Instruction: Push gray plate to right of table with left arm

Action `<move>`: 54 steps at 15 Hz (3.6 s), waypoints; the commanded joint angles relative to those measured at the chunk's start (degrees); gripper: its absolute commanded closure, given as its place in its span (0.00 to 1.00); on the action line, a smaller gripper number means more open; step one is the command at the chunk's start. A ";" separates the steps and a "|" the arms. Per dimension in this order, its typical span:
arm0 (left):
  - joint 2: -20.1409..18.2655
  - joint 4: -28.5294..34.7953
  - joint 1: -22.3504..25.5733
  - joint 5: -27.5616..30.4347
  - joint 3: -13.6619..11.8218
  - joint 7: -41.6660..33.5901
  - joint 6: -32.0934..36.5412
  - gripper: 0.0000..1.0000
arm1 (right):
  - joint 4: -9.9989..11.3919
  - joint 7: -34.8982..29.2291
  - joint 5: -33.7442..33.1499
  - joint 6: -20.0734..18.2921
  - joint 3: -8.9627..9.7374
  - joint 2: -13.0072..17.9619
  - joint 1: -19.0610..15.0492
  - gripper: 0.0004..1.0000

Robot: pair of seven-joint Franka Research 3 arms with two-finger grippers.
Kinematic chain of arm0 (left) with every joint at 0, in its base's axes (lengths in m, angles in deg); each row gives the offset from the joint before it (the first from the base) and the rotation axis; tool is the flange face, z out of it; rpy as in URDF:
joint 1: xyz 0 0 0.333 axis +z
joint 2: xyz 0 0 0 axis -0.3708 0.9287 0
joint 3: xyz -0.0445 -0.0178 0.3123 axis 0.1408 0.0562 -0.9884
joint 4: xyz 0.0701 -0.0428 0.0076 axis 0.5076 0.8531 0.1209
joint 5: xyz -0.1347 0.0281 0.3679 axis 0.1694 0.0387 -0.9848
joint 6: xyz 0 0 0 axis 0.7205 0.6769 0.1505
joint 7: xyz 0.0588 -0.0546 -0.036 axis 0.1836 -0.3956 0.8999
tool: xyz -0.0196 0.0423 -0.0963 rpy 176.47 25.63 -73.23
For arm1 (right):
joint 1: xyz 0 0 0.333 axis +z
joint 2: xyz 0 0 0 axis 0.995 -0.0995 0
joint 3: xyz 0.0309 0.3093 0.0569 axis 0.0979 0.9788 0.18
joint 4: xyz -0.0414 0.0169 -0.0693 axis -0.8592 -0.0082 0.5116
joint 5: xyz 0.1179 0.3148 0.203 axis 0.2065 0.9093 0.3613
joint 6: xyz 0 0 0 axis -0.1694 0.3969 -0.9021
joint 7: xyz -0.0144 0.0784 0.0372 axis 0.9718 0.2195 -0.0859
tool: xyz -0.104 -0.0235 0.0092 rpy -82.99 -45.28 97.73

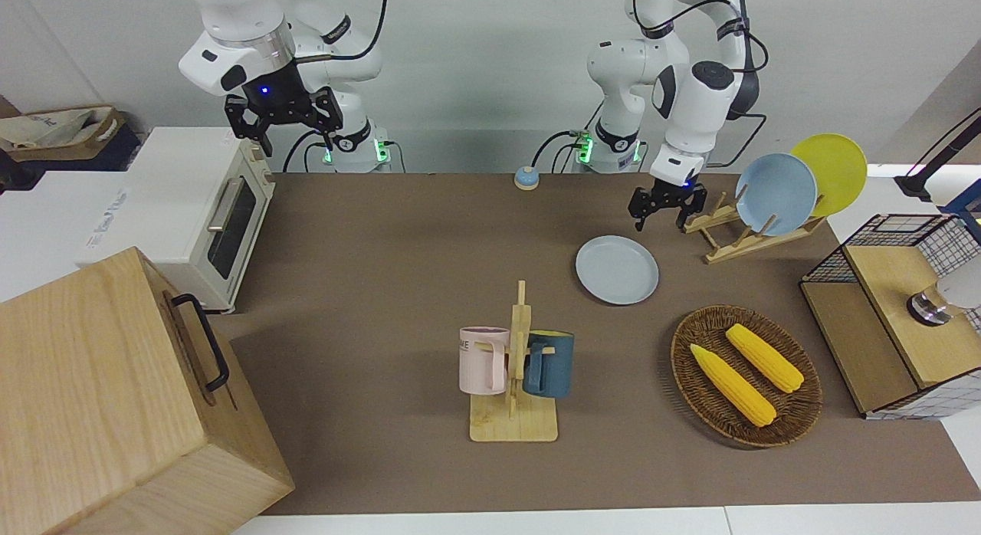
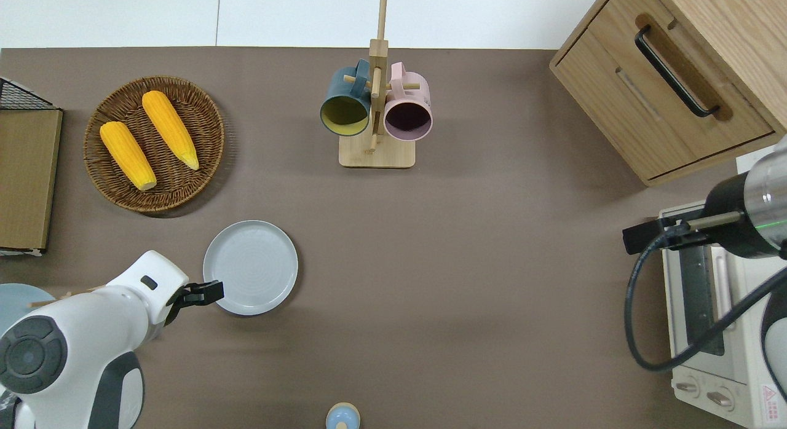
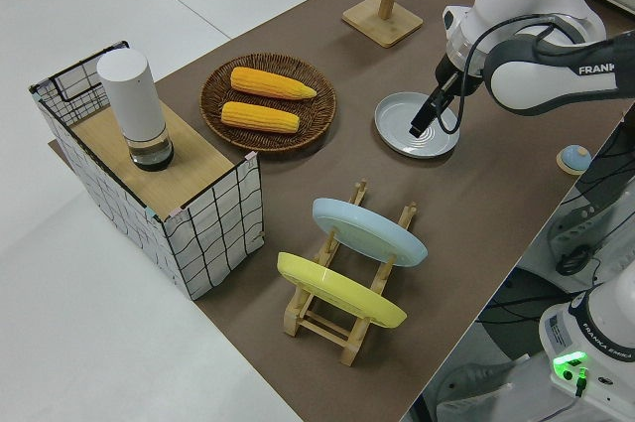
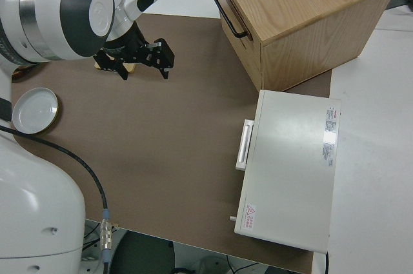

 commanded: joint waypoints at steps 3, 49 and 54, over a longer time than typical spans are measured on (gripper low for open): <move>9.30 0.09 0.06 -0.48 0.00 0.91 -10.58 0.00 | -0.50 -0.74 0.25 -0.89 0.87 0.17 -1.13 0.02; 18.26 -1.49 -1.17 -0.56 11.15 25.84 -14.11 1.00 | -0.50 -0.74 0.25 -0.89 0.87 0.17 -1.13 0.02; 20.99 -5.35 -5.99 -0.65 15.91 40.35 -13.94 1.00 | -0.50 -0.74 0.33 -0.89 0.96 0.17 -1.13 0.02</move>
